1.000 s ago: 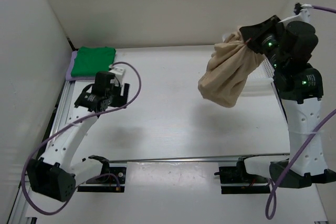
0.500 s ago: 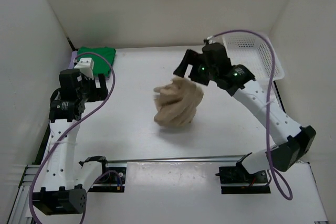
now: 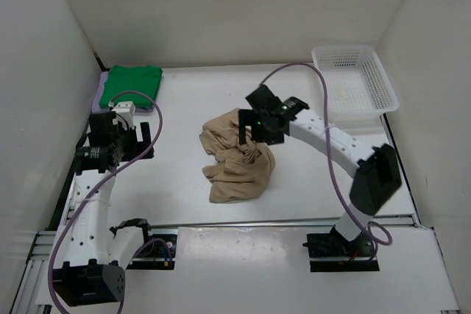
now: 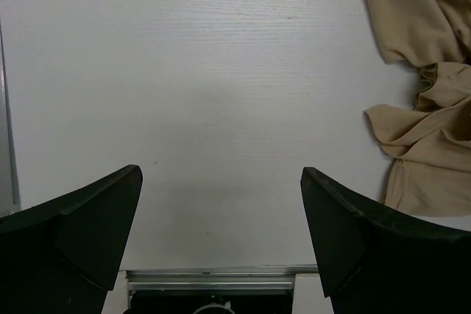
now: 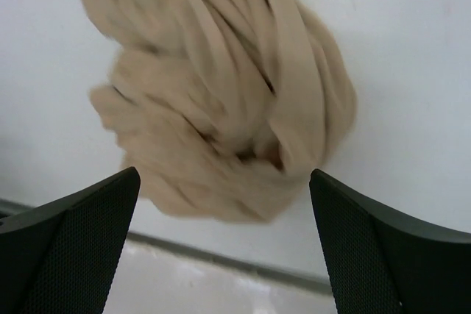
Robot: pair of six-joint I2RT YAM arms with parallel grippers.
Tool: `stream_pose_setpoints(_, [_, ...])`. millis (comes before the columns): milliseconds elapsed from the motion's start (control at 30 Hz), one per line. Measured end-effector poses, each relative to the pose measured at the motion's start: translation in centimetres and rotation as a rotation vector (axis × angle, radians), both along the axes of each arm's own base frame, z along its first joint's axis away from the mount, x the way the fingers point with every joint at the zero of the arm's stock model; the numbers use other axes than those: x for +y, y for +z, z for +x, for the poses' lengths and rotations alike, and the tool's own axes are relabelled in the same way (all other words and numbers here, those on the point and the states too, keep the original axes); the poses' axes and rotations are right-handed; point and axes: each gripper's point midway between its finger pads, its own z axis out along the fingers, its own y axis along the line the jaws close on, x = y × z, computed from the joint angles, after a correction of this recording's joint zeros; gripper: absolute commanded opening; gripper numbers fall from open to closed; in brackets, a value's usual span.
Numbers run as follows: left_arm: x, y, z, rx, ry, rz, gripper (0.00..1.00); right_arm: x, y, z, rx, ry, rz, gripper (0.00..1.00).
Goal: Fold and stack the t-shirts
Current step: Move the tshirt to the center of the board
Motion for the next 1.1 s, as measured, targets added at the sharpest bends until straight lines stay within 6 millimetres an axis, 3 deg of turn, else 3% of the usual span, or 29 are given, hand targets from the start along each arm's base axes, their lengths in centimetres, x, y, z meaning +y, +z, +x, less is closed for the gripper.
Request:
stream_pose_setpoints(133, [0.4, -0.7, -1.1, 0.018, 0.021, -0.001, 1.00, 5.6, 0.3, 5.5, -0.055, 0.027, -0.012, 0.96])
stream_pose_setpoints(200, [0.4, -1.1, -1.5, 0.036, 0.025, -0.003, 1.00, 7.3, -1.5, 6.8, -0.042, 0.027, -0.036, 0.96])
stream_pose_setpoints(267, [0.4, -1.6, -1.9, 0.054, 0.025, -0.005, 1.00, 6.9, -4.0, 6.2, 0.003, 0.027, -0.089, 0.96])
stream_pose_setpoints(333, [0.4, -1.9, -2.2, 0.066, 0.026, -0.006, 1.00, 5.0, -6.2, 4.5, 0.071, 0.020, -0.167, 0.94])
stream_pose_setpoints(367, [0.4, -2.1, -2.3, 0.072, 0.027, -0.005, 1.00, 4.1, -7.0, 4.0, 0.096, 0.012, -0.201, 0.83])
stream_pose_setpoints(400, [0.4, -2.4, -2.5, 0.078, 0.027, -0.005, 1.00, 3.5, -7.5, 3.7, 0.116, 0.008, -0.225, 0.43])
stream_pose_setpoints(433, [0.4, -2.5, -2.6, 0.083, 0.027, -0.006, 1.00, 3.2, -7.8, 3.7, 0.125, 0.015, -0.239, 0.16])
stream_pose_setpoints(467, [0.4, -2.7, -2.8, 0.089, 0.027, -0.006, 1.00, 3.1, -8.3, 3.8, 0.133, 0.019, -0.246, 0.00])
stream_pose_setpoints(567, [0.4, -2.9, -2.9, 0.096, 0.028, -0.006, 1.00, 3.5, -8.8, 4.4, 0.141, 0.034, -0.258, 0.00])
stream_pose_setpoints(633, [0.4, -3.0, -2.9, 0.099, 0.030, -0.003, 1.00, 4.1, -8.1, 4.4, 0.114, 0.070, -0.254, 0.00])
stream_pose_setpoints(733, [0.5, -3.0, -2.9, 0.100, 0.034, 0.001, 1.00, 6.4, -3.8, 3.2, -0.018, 0.155, -0.166, 0.00])
stream_pose_setpoints(833, [0.6, -3.1, -2.9, 0.103, 0.037, 0.004, 1.00, 7.9, 4.9, 0.6, -0.219, 0.210, 0.035, 0.00])
stream_pose_setpoints(900, [0.6, -3.1, -2.8, 0.106, 0.038, 0.004, 1.00, 7.0, 12.3, -1.1, -0.363, 0.197, 0.197, 0.00])
stream_pose_setpoints(967, [0.6, -3.2, -2.8, 0.111, 0.037, 0.004, 1.00, 4.5, 19.0, -1.6, -0.507, 0.134, 0.338, 0.00])
stream_pose_setpoints(1033, [0.6, -3.4, -2.7, 0.118, 0.037, 0.003, 1.00, 2.3, 22.3, -1.8, -0.581, 0.074, 0.407, 0.00])
stream_pose_setpoints(1100, [0.6, -3.5, -2.7, 0.124, 0.037, 0.002, 1.00, 1.1, 23.8, -2.1, -0.613, 0.040, 0.444, 0.00])
